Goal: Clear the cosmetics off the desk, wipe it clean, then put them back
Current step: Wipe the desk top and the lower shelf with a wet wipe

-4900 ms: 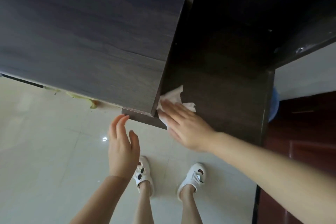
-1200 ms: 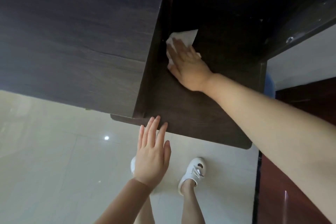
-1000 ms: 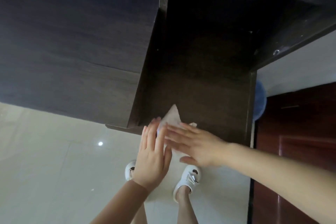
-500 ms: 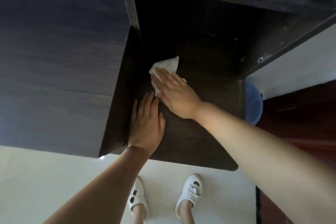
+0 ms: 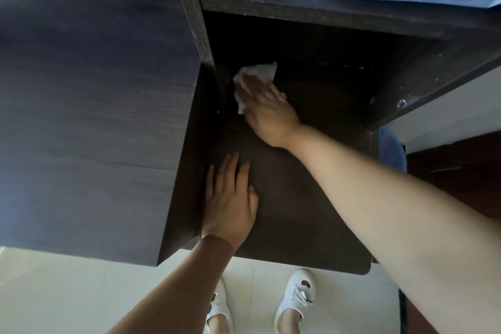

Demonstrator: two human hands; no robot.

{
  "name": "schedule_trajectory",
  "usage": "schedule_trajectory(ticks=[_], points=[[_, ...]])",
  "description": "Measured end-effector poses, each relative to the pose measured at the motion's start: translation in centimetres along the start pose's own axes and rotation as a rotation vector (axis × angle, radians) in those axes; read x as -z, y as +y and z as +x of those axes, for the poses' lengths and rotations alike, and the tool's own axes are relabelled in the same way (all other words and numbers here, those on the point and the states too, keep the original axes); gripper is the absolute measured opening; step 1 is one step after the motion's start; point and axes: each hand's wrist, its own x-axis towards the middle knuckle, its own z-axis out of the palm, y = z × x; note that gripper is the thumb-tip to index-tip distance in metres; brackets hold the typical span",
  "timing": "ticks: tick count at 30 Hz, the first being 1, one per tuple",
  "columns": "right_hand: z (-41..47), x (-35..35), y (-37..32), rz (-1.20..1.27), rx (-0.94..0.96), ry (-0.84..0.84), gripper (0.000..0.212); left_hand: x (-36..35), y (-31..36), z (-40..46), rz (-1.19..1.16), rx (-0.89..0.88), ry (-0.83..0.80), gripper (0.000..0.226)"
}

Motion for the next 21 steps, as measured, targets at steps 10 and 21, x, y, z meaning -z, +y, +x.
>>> schedule_trajectory(ticks=[10, 21], points=[[-7.3, 0.4, 4.6, 0.054, -0.767, 0.141, 0.061, 0.6, 0.2, 0.3, 0.030, 0.019, -0.054, 0.048], [-21.5, -2.4, -1.7, 0.039, -0.409, 0.166, 0.049, 0.8, 0.1, 0.0, -0.040, -0.002, -0.078, 0.050]])
